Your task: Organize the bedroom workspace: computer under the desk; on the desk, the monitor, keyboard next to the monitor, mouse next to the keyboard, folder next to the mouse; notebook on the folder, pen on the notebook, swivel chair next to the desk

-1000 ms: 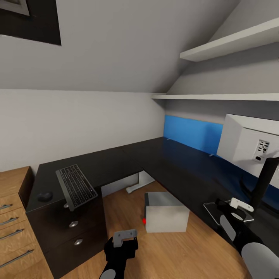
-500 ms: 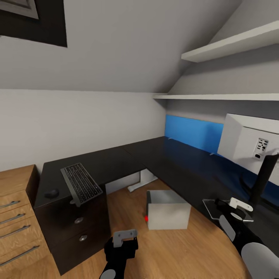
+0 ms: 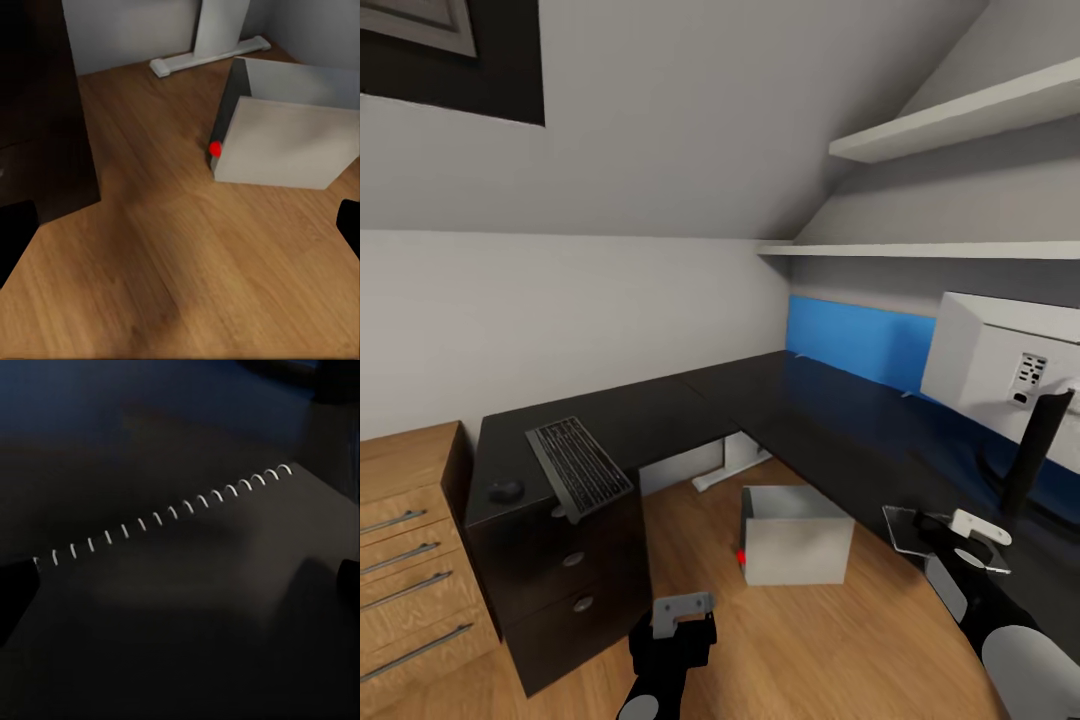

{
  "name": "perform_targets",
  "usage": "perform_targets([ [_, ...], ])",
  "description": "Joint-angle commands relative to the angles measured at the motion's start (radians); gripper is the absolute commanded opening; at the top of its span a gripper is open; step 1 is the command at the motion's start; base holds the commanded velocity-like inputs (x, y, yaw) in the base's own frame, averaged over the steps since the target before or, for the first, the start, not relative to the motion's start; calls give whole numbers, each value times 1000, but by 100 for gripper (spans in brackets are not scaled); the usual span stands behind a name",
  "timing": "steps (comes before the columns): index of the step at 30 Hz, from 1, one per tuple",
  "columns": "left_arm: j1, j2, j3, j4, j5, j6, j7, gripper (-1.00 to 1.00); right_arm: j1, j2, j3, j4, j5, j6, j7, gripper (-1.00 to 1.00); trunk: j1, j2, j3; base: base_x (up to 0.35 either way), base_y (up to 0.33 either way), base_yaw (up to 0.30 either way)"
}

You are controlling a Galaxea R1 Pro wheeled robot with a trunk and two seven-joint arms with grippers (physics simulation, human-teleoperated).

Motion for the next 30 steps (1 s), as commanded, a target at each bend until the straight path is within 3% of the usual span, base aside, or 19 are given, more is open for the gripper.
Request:
perform_targets([
  [1,-1,0,-1,-1,6,3,7,100,0,-1,-1,37,-17,-5,-4,100,0,-1,-1,-135,37,0],
  [15,-1,0,-3,-2,6,2,7,100,0,-1,-1,37,-17,-6,-4,100,0,-1,-1,-31,8,0],
  [30,-1,0,-1,-1,7,2,7,100,0,-1,-1,37,-17,-6,-3,100,-58,104,46,0,0,0],
])
